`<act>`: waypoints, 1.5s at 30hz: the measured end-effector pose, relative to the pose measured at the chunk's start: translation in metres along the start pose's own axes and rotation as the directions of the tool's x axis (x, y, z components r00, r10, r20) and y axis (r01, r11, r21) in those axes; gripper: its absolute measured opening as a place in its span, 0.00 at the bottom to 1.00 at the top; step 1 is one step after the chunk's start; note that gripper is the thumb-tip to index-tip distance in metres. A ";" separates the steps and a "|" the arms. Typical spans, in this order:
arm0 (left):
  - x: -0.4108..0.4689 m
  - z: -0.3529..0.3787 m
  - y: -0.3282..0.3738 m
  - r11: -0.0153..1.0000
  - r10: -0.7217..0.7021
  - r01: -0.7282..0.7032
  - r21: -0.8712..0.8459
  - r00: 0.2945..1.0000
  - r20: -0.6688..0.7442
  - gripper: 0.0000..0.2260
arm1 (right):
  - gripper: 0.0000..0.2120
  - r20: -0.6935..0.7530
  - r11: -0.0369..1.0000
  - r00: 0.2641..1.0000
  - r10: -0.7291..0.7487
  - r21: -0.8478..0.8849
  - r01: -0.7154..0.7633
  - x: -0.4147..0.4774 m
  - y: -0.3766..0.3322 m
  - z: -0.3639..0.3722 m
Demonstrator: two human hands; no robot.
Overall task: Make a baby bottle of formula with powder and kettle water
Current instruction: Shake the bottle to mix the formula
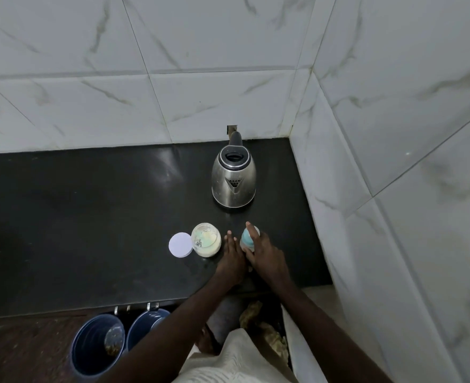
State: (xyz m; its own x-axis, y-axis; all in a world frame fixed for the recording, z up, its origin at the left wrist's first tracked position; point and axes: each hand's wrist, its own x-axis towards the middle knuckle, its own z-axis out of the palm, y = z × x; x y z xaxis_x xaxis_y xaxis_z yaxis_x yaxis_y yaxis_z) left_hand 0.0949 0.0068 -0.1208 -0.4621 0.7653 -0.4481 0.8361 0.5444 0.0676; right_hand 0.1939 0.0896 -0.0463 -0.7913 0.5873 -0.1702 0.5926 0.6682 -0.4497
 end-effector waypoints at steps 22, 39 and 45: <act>0.002 -0.057 0.036 0.987 -0.100 0.065 0.147 0.963 0.250 0.61 | 0.48 -0.227 0.832 0.946 0.229 0.551 -0.070 0.048 0.025 -0.087; -0.002 -0.060 0.029 0.998 -0.051 0.054 -0.012 0.983 0.178 0.65 | 0.45 -0.121 0.678 0.966 0.229 0.732 -0.069 0.031 0.004 -0.081; -0.005 -0.068 0.034 0.982 -0.116 0.142 -0.126 0.974 0.194 0.62 | 0.45 -0.227 0.587 0.889 0.397 0.808 -0.056 0.025 0.000 -0.083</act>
State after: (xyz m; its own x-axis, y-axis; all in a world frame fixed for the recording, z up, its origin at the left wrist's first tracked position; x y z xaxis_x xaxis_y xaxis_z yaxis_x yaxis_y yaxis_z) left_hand 0.1051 0.0448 -0.0562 -0.4901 0.6154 -0.6173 0.7179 0.6867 0.1146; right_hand 0.1870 0.1421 0.0222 -0.4344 0.8912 -0.1309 0.2704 -0.0097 -0.9627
